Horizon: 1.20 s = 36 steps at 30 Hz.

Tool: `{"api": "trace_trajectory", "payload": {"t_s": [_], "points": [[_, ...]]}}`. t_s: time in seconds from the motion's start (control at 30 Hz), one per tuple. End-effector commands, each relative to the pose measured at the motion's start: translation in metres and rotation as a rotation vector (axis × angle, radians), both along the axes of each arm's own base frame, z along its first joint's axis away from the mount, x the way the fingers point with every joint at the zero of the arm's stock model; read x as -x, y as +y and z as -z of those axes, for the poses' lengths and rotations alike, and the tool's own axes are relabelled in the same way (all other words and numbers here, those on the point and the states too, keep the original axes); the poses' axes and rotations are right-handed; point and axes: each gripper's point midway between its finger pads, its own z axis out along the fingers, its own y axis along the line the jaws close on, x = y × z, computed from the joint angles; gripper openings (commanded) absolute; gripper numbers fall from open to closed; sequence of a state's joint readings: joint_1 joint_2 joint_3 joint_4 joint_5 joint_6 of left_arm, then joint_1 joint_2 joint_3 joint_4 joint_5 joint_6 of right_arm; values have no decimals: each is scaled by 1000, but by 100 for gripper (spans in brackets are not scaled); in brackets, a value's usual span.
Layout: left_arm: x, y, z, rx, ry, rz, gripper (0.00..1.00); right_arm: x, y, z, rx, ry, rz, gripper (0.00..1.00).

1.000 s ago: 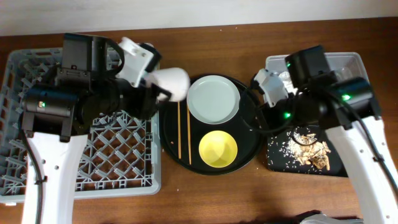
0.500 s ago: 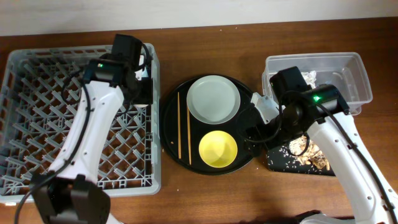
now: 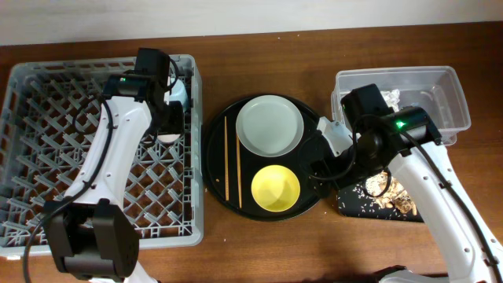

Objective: Sort waste into correct bins and load items into the dishwasher rack
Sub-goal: 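Place the pink cup in the dish rack with the left gripper, then grasp one wooden chopstick with the left gripper and move it to the rack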

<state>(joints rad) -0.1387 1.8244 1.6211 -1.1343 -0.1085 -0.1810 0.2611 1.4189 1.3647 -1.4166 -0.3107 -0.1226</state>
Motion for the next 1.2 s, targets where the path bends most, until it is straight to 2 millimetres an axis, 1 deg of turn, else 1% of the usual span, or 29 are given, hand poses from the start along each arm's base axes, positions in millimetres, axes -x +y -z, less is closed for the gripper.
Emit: {"api": "trace_trajectory", "payload": {"t_s": [0.0, 0.03, 0.1, 0.17, 0.3, 0.4, 0.43, 0.5, 0.57, 0.6, 0.63, 0.67, 0.7, 0.73, 0.77, 0.8, 0.83, 0.87, 0.9, 0.93, 0.97, 1.07, 1.17], "points": [[-1, -3, 5, 20, 6, -8, 40, 2, 0, 1, 9, 3, 3, 99], [-1, -3, 5, 20, 6, -8, 41, 2, 0, 1, 9, 3, 2, 99], [-1, -3, 5, 19, 6, -9, 61, 2, 0, 1, 9, 3, 2, 99], [-1, -3, 5, 19, 6, -9, 70, 1, 0, 1, 9, 3, 3, 99], [-1, -3, 5, 20, 6, -9, 75, 1, 0, 1, 9, 3, 2, 99], [-2, -4, 4, 21, 2, -8, 75, 1, 0, 1, 9, 3, 3, 99], [-1, -7, 2, 37, 2, -2, 73, 1, 0, 1, 9, 3, 2, 99], [2, -19, -7, 90, -14, 19, 70, 1, 0, 1, 9, 3, 2, 99], [8, -34, -33, 133, -77, 56, 68, 2, 0, 1, 9, 3, 2, 99], [14, -48, -48, 186, -102, 90, 68, 2, 0, 1, 9, 4, 3, 99], [24, -74, -63, 291, -117, 150, 73, 1, 0, 1, 9, 3, 2, 99], [31, -91, -71, 356, -118, 191, 99, 1, 0, 1, 9, 3, 3, 99], [38, -110, -75, 422, -104, 236, 99, 1, 0, 1, 9, 3, 2, 99], [44, -120, -75, 450, -86, 260, 99, 1, 0, 1, 9, 3, 2, 99], [49, -131, -70, 453, -61, 286, 89, 1, 0, 1, 9, 3, 2, 99], [54, -141, -62, 440, -40, 313, 66, 1, 0, 1, 9, 3, 2, 99], [56, -149, -54, 415, -29, 334, 56, 1, 0, 1, 9, 3, 3, 99], [57, -160, -40, 366, -22, 360, 46, 1, 0, 1, 9, 3, 2, 99], [57, -165, -28, 329, -13, 342, 45, 1, 0, 1, 9, 3, 3, 99], [57, -169, -11, 271, -2, 311, 42, 1, 0, 1, 9, 3, 3, 99], [58, -169, 1, 222, 10, 281, 36, 2, 0, 1, 9, 3, 3, 99], [55, -172, 30, 135, 38, 213, 34, 2, 0, 1, 9, 3, 2, 99], [54, -172, 63, 110, 107, 146, 34, 1, 0, 1, 9, 3, 2, 99]]}}
